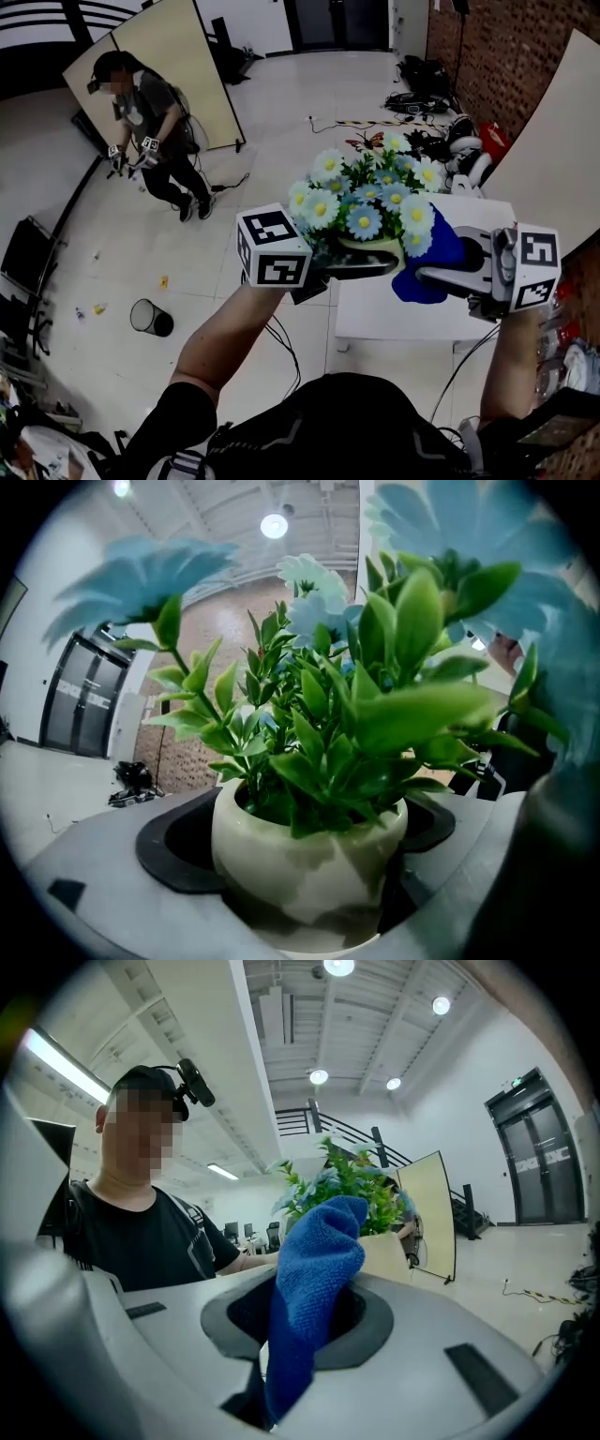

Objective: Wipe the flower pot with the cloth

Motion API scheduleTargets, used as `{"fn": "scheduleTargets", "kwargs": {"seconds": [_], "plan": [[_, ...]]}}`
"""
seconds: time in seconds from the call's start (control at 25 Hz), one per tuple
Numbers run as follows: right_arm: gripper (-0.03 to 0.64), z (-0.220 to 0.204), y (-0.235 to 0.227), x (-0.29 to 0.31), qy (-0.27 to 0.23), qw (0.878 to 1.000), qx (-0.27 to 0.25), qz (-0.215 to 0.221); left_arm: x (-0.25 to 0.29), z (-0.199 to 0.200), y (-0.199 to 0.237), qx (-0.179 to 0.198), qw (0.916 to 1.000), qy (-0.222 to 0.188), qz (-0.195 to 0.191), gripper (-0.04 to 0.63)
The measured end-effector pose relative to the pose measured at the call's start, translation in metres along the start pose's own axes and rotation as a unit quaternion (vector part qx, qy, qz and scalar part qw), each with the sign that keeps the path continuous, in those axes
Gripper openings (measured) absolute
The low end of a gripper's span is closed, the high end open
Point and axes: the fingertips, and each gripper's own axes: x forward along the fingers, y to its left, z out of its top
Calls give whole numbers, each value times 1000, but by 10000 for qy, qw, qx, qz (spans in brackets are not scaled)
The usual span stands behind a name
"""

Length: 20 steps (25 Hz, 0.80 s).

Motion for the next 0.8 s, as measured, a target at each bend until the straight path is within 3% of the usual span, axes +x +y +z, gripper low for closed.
{"fn": "scheduleTargets", "kwargs": {"seconds": [0.4, 0.6, 0.68, 0.8], "plan": [[77, 1, 8, -1, -165, 9996, 197, -116, 4, 8, 4, 19, 9999, -148, -22, 546], [77, 5, -33, -50, -588, 9945, 425, -754, 2, 13, -7, -64, 9994, -229, -241, 546], [77, 7, -51, -49, -498, 9941, 476, -837, -1, 17, -16, -66, 9991, -236, -356, 546], [77, 7, -61, -33, -182, 9970, 501, -567, 0, 20, -22, 11, 9990, -116, -440, 546]]}}
